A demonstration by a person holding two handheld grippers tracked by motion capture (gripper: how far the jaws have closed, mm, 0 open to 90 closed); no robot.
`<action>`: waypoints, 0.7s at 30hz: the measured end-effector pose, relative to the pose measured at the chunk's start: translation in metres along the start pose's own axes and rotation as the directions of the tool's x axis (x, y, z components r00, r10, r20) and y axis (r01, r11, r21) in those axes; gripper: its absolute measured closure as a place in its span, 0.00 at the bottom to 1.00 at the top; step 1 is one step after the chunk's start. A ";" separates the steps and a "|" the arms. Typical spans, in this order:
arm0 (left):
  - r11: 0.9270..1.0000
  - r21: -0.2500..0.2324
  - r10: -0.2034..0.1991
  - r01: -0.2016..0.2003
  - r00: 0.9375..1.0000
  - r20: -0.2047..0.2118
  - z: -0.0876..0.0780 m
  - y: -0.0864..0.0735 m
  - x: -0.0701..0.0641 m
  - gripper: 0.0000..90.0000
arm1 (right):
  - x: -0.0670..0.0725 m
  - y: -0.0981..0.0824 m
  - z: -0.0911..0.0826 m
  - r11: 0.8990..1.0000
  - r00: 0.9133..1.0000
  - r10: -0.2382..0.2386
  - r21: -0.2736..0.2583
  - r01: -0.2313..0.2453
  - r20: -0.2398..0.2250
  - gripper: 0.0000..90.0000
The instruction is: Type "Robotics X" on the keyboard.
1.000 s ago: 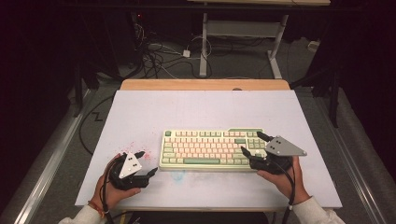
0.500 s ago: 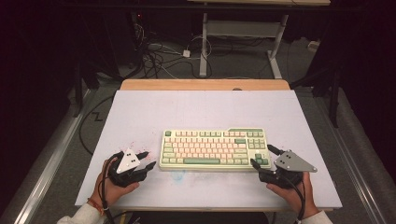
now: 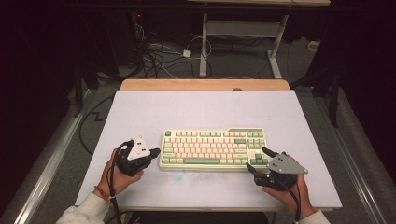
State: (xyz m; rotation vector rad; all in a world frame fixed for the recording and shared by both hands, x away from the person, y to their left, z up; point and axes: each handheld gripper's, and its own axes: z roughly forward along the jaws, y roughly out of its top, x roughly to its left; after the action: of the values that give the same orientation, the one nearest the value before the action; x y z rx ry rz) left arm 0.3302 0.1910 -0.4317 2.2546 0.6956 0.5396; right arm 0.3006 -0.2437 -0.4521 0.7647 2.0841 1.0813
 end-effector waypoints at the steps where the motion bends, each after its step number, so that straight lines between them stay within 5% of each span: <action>1: 1.000 -0.002 0.002 -0.002 1.000 0.002 0.001 0.004 0.000 0.96 | 0.000 0.000 0.000 1.000 1.000 -0.003 0.003 0.003 0.001 0.29; 9: 0.998 -0.056 0.020 -0.018 0.999 0.040 0.013 0.035 -0.002 0.98 | 0.001 -0.001 0.002 1.000 1.000 -0.018 0.014 0.019 -0.006 0.29; 21: 0.996 0.023 0.088 -0.091 0.990 0.112 0.056 0.070 -0.014 0.98 | 0.001 -0.002 0.003 0.999 1.000 -0.023 0.026 0.023 -0.011 0.29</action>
State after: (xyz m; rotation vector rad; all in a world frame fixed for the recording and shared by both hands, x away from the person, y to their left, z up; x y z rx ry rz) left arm 0.3732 0.1122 -0.4207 2.3314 0.5521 0.4462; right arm 0.3016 -0.2421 -0.4551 0.7476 2.1146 1.0497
